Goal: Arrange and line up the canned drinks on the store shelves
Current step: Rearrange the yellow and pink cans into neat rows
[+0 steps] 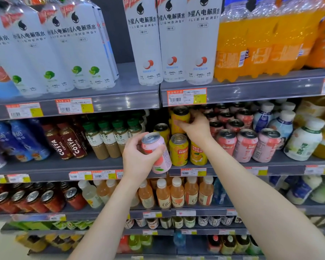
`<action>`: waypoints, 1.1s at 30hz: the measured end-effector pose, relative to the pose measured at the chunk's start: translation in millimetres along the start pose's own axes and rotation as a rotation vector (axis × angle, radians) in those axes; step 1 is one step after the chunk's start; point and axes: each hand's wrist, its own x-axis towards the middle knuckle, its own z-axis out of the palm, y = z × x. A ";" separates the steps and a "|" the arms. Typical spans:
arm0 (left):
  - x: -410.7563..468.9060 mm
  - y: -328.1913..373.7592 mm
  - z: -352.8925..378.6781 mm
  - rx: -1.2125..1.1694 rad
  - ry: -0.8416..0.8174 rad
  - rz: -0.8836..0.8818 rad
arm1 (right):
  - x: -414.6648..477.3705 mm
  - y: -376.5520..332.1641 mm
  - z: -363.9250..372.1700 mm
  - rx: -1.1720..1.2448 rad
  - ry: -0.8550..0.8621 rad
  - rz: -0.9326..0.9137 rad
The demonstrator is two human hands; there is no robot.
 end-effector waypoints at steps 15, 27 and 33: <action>4.6 -14.3 -3.2 -0.026 -0.005 -0.005 | 14.2 -1.6 -4.5 -0.313 -0.192 0.034; 17.7 -22.1 4.9 -0.030 -0.010 0.027 | 21.8 3.5 -1.2 -0.634 -0.280 0.074; 19.8 -22.9 10.0 -0.050 -0.037 0.032 | 28.4 -0.5 -0.2 -0.715 -0.357 0.156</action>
